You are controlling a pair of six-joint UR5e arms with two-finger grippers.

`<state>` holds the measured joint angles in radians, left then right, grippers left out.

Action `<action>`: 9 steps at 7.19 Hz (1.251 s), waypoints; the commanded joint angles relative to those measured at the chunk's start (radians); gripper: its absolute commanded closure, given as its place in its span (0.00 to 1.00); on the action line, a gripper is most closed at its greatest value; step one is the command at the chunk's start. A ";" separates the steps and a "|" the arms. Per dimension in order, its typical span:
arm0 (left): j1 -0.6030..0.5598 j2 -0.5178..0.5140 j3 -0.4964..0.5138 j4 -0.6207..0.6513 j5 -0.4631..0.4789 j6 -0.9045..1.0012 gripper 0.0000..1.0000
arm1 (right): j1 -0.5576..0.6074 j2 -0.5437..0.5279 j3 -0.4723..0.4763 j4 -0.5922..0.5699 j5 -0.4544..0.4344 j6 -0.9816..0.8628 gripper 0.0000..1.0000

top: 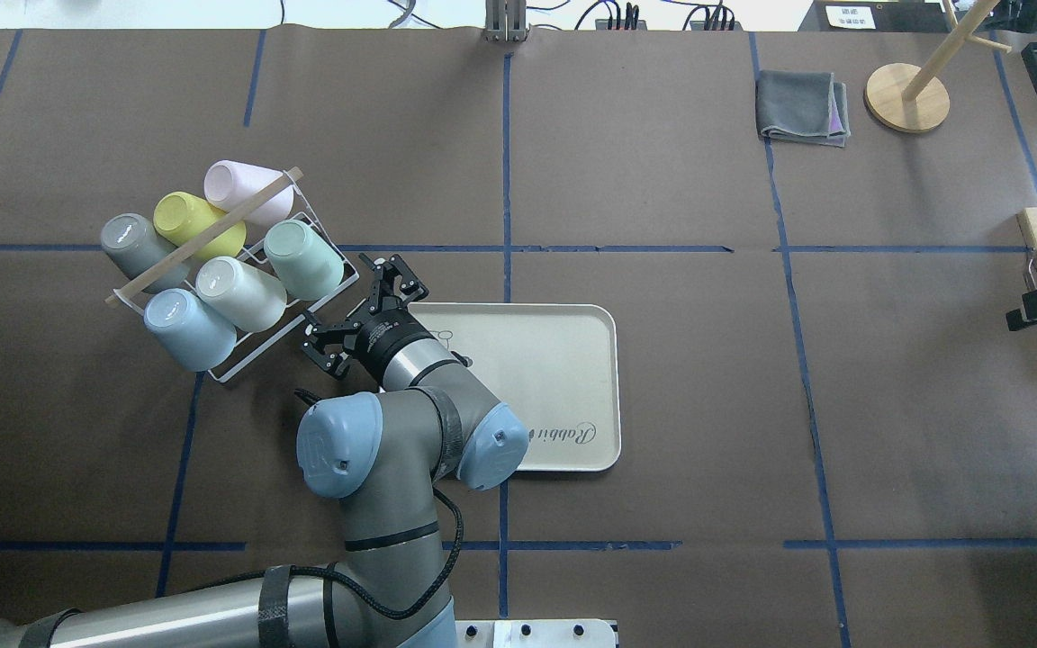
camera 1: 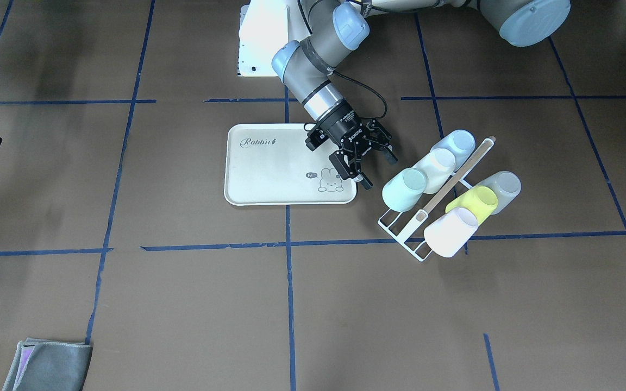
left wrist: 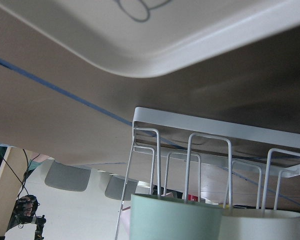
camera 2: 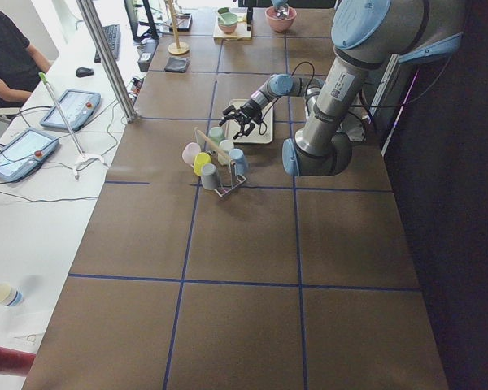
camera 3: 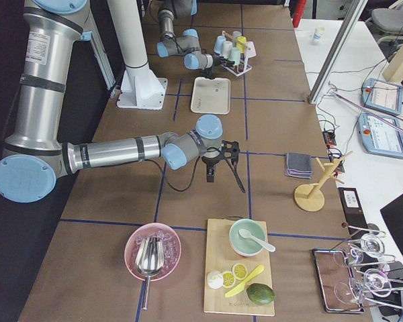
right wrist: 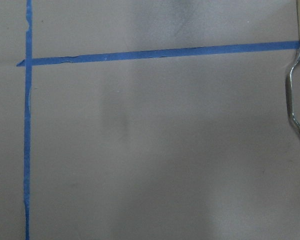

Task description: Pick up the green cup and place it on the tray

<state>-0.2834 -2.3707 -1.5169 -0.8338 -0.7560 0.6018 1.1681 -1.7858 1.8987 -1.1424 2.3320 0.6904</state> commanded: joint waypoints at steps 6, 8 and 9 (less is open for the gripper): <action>-0.020 0.021 0.034 0.019 0.098 0.009 0.00 | 0.012 -0.034 -0.007 0.047 0.004 0.001 0.00; -0.026 0.024 0.041 0.015 0.098 0.001 0.00 | 0.010 -0.032 -0.010 0.047 0.006 0.000 0.00; -0.026 0.030 0.046 0.015 0.098 0.003 0.00 | 0.010 -0.030 -0.012 0.047 0.006 0.000 0.00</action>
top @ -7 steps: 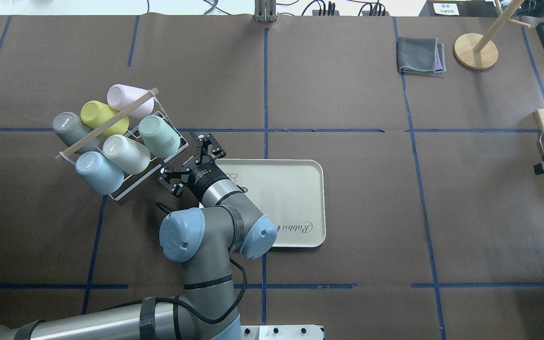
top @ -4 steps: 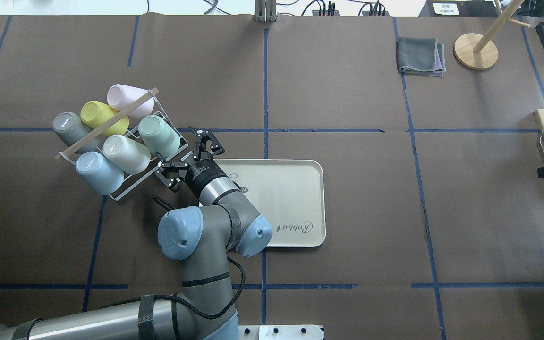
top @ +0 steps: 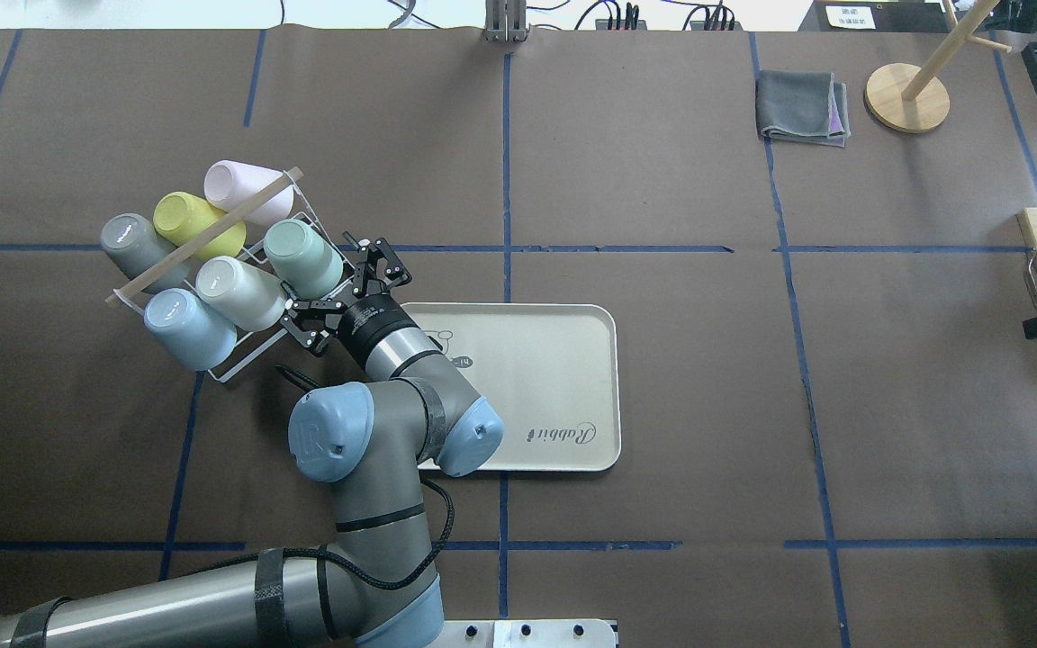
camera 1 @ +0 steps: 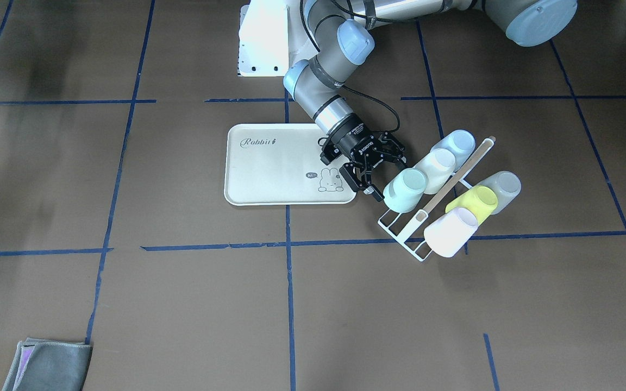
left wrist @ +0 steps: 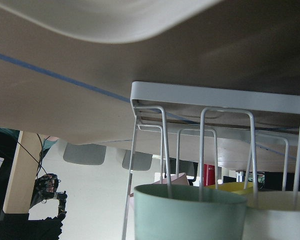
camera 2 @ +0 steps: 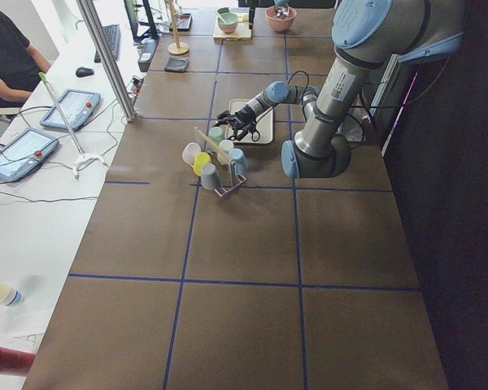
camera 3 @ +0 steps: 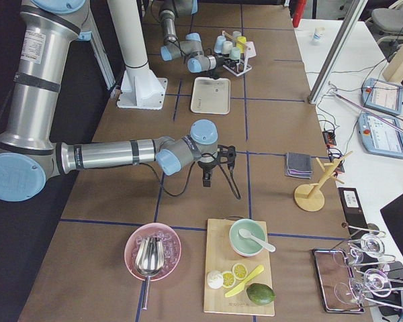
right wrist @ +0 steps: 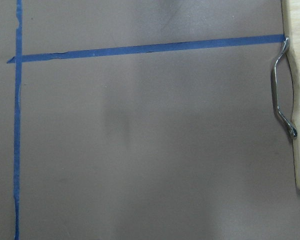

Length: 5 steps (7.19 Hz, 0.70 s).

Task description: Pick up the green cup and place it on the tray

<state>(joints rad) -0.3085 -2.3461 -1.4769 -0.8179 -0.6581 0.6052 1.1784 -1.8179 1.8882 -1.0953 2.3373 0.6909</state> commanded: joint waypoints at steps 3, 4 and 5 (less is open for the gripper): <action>-0.006 0.031 0.007 -0.029 0.002 -0.005 0.00 | 0.000 0.003 -0.001 0.000 0.001 -0.001 0.00; -0.011 0.031 0.007 -0.032 0.002 -0.005 0.01 | 0.000 0.003 -0.001 0.000 0.001 -0.001 0.00; -0.011 0.036 0.009 -0.055 0.002 -0.002 0.01 | 0.000 0.003 -0.001 -0.001 0.002 -0.001 0.00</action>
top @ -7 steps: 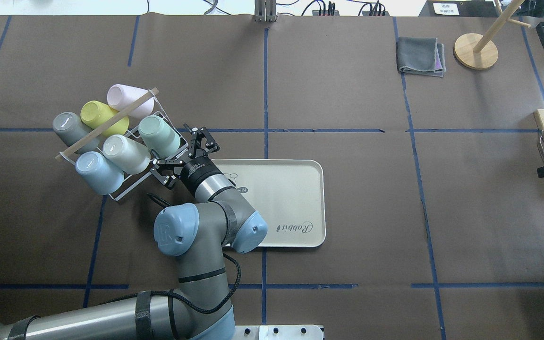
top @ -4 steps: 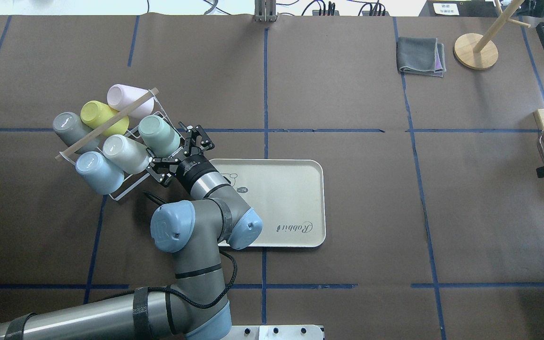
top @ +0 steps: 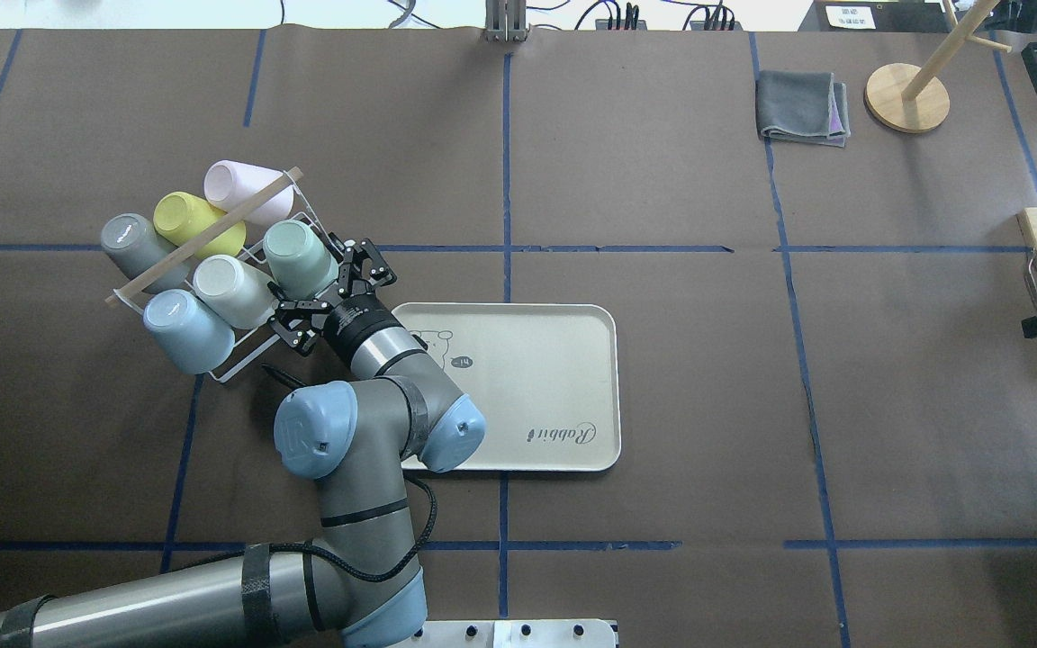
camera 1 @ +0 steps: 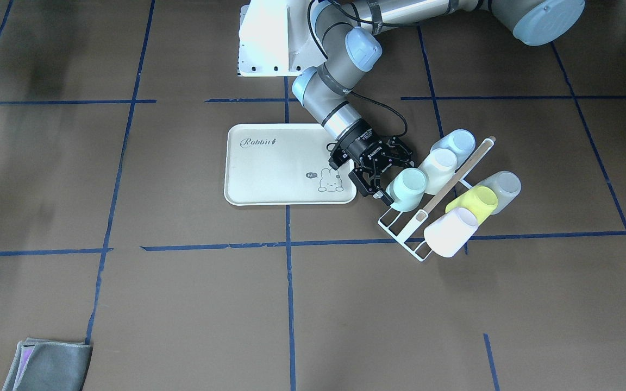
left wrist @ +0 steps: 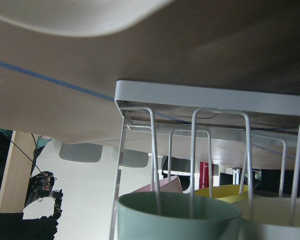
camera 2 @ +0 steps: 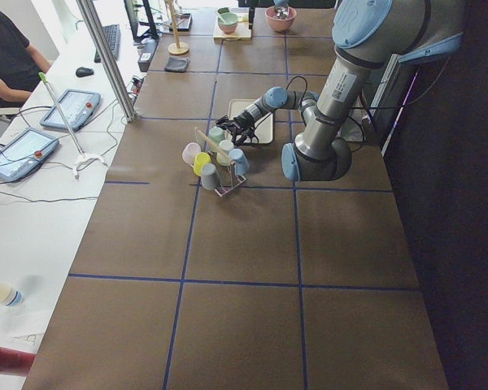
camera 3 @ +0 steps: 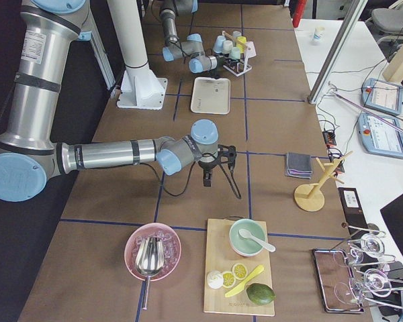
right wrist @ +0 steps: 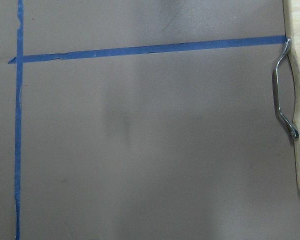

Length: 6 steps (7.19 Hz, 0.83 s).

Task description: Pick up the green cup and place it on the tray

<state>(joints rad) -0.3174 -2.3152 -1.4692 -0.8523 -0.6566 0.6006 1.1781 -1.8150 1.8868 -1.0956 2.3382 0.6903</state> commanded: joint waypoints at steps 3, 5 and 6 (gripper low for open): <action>-0.005 0.007 0.001 -0.021 0.000 0.005 0.04 | 0.000 0.002 0.000 -0.001 0.010 0.002 0.00; -0.006 0.008 0.003 -0.021 0.000 0.004 0.05 | 0.000 0.002 -0.002 -0.001 0.012 0.002 0.00; -0.011 0.008 0.003 -0.022 0.000 0.002 0.05 | 0.000 0.002 -0.002 -0.001 0.012 0.002 0.00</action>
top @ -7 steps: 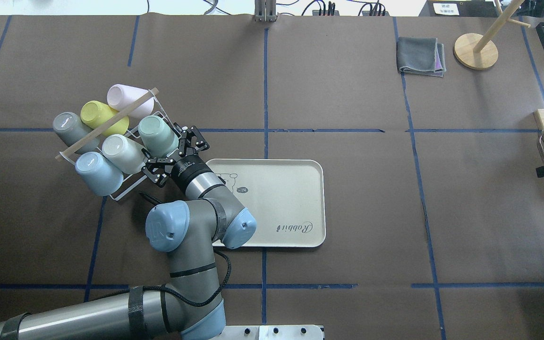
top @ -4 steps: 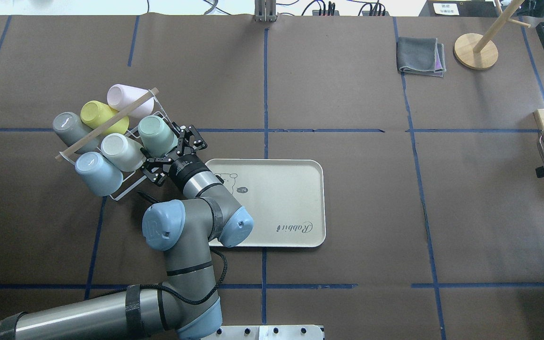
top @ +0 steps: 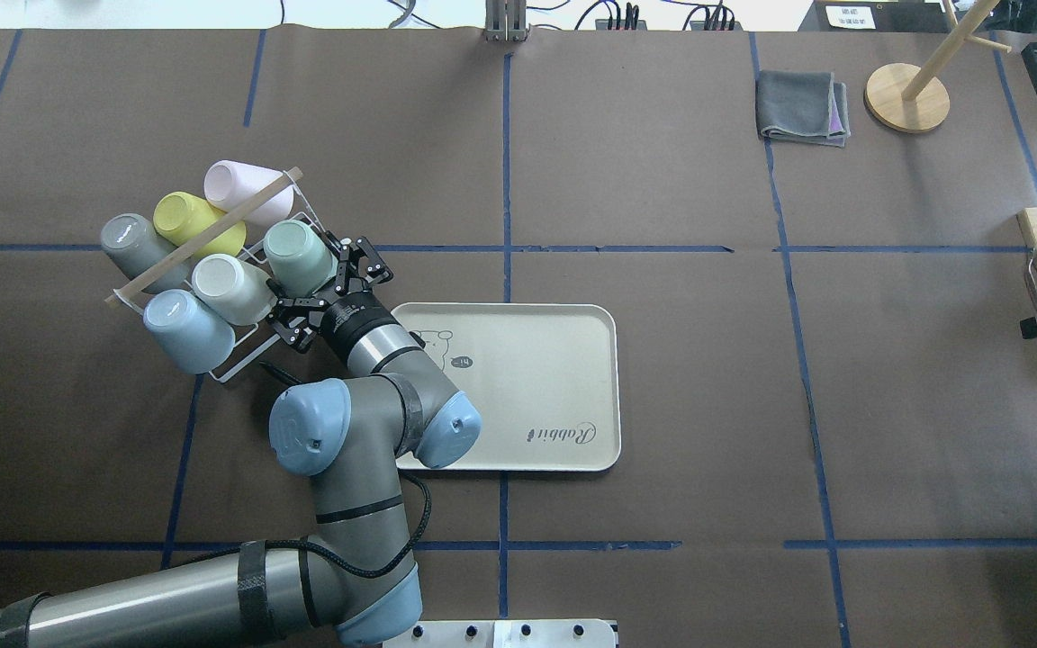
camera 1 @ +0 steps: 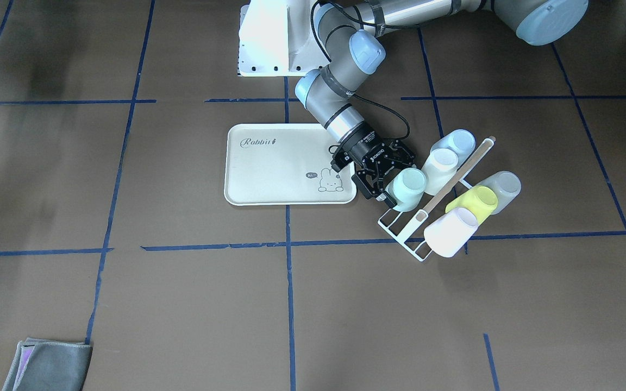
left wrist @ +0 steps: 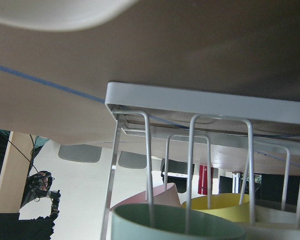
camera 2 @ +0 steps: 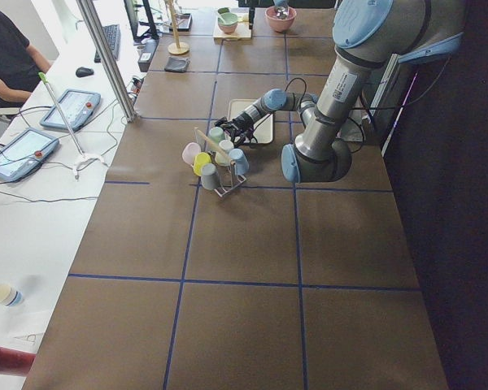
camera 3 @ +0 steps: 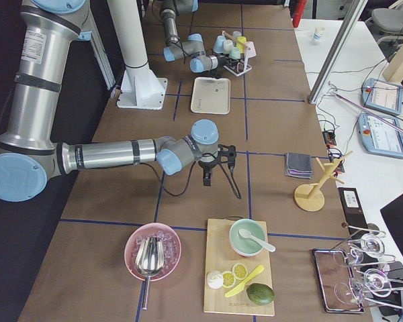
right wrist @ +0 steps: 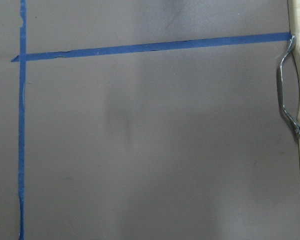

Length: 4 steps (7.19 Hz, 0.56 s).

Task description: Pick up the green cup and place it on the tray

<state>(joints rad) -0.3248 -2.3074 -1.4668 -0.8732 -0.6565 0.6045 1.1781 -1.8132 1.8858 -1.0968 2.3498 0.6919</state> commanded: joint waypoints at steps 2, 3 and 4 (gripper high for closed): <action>-0.003 0.000 0.000 -0.001 0.000 -0.002 0.08 | 0.000 0.000 -0.001 0.000 0.000 0.000 0.00; -0.005 0.002 -0.001 -0.001 0.000 -0.005 0.12 | 0.000 0.000 -0.001 0.000 0.000 0.000 0.00; -0.007 0.002 -0.003 -0.001 0.000 -0.005 0.18 | 0.000 0.000 -0.001 0.000 0.000 0.001 0.00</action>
<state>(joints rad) -0.3299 -2.3061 -1.4679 -0.8744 -0.6565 0.6008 1.1781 -1.8132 1.8856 -1.0968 2.3501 0.6922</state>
